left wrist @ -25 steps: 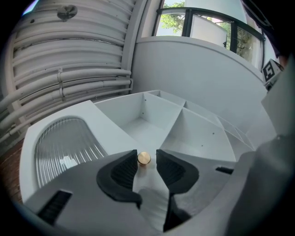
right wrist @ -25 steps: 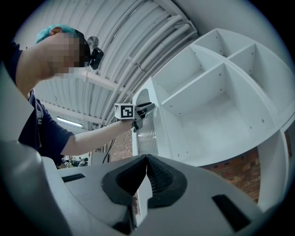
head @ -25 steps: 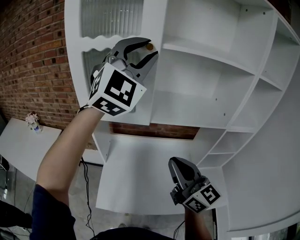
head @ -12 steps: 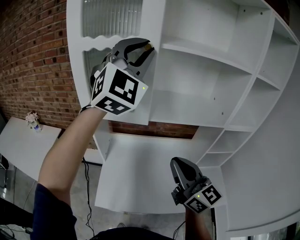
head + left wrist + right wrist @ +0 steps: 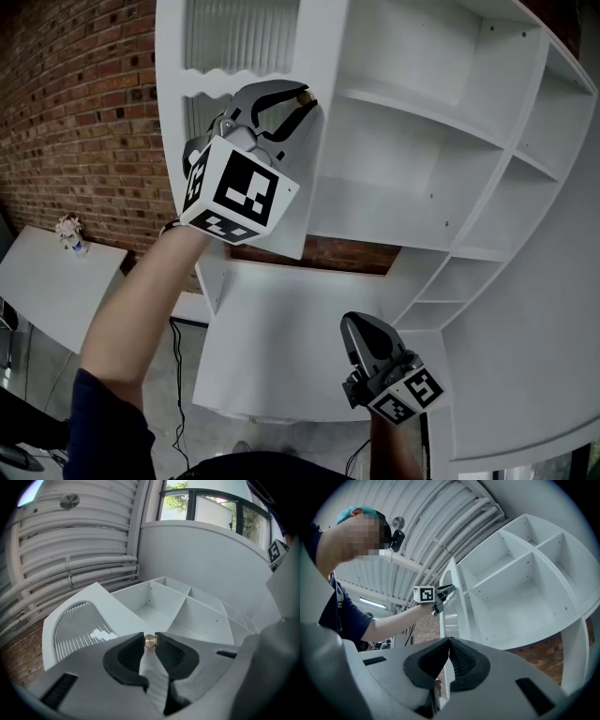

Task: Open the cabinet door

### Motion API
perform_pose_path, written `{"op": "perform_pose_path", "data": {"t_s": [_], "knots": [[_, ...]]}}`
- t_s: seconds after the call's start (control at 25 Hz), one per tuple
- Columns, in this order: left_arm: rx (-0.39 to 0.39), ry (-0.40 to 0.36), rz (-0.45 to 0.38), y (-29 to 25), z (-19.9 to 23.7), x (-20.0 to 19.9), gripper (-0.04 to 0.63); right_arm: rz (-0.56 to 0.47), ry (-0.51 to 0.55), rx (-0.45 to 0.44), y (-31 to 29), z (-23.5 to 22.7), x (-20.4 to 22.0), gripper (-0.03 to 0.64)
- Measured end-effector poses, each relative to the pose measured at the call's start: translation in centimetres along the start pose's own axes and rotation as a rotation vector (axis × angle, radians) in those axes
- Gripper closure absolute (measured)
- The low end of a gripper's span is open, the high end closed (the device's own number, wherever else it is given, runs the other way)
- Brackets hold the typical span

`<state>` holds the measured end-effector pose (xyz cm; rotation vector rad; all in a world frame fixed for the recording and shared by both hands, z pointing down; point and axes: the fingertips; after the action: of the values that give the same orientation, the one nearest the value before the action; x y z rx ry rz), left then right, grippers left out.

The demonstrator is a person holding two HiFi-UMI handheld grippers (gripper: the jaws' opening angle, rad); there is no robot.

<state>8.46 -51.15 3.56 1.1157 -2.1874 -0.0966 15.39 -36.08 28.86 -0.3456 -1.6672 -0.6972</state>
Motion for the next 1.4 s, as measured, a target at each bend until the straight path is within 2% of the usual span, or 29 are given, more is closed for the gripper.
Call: {"op": "perform_pose_path", "data": {"t_s": [0.44, 0.72, 1.04, 1.4], "knots": [[0.010, -0.014, -0.035, 5.1, 0.6, -2.6, 0.518, 0.001, -0.015, -0.060, -0.5, 3.6, 0.0, 0.591], [0.025, -0.034, -0.075, 11.5, 3.1, -3.0, 0.517, 0.010, -0.016, -0.076, -2.2, 9.2, 1.0, 0.591], [-0.022, -0.091, -0.064, 13.8, 3.5, -4.2, 0.515, 0.019, -0.023, -0.145, -2.5, 9.4, 0.9, 0.591], [-0.070, -0.103, -0.054, 17.1, 4.8, -4.0, 0.515, 0.033, -0.021, -0.180, -3.0, 10.5, 1.1, 0.591]]}}
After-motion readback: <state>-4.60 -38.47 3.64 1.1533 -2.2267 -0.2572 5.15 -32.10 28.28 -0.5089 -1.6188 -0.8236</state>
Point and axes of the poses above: the fingertips, and each gripper's own axes: y backward along the fingers, z to its left, x out of its underside
